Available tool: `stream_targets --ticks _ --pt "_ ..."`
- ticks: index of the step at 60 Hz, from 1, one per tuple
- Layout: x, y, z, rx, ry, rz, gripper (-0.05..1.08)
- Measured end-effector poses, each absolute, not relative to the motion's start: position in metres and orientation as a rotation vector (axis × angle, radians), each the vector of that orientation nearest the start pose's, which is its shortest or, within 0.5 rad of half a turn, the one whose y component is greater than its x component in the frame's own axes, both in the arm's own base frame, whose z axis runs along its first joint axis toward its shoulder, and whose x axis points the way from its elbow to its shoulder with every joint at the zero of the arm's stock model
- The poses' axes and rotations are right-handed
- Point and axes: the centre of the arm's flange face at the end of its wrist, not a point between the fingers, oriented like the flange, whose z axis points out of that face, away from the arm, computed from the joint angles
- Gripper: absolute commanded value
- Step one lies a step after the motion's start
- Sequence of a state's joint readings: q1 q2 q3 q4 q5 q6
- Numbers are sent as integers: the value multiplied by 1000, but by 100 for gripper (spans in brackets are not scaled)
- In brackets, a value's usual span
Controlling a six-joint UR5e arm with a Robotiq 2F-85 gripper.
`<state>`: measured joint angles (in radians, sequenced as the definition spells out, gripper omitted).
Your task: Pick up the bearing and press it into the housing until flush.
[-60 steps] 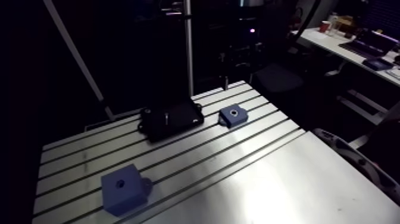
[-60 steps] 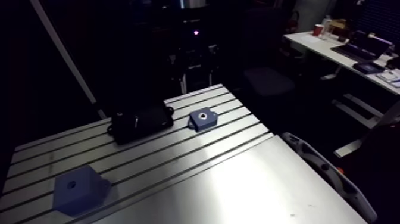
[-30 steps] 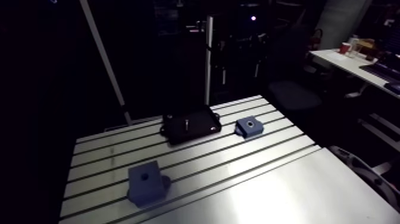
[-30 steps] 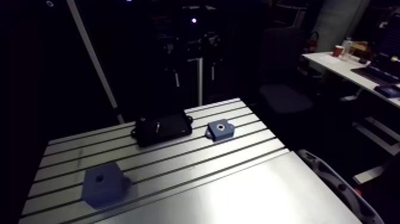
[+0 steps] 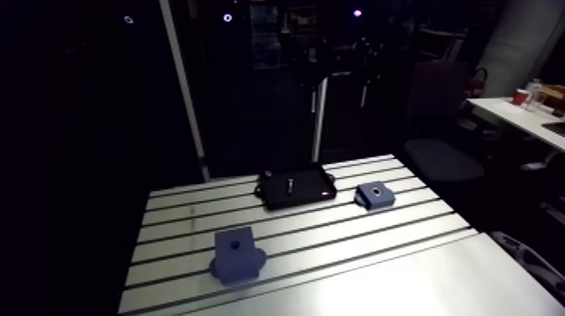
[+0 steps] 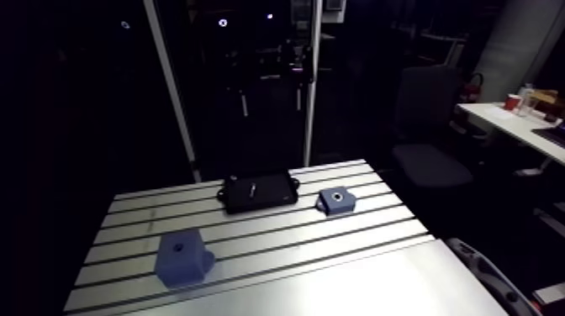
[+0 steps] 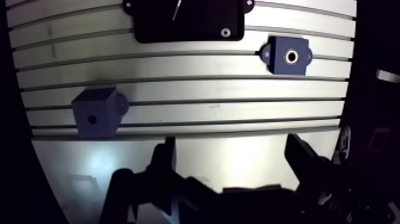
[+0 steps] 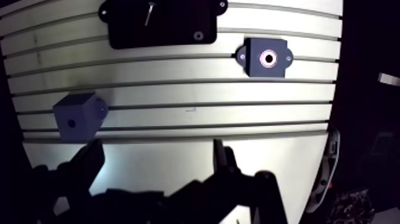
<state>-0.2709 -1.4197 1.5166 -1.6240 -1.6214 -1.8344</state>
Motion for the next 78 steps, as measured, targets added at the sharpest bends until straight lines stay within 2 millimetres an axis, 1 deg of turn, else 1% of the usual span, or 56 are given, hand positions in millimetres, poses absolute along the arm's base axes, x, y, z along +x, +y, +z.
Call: stream_targets --ticks 21,28,38,60,78 --pt "-549 -27 485 -16 3131 22 1" --pt "-545 -38 495 -15 3143 7 1" --pt "-543 -42 499 -11 3147 8 1" --pt "-544 -39 505 -4 3153 31 1" --pt "-545 -39 516 -3 3168 34 1"
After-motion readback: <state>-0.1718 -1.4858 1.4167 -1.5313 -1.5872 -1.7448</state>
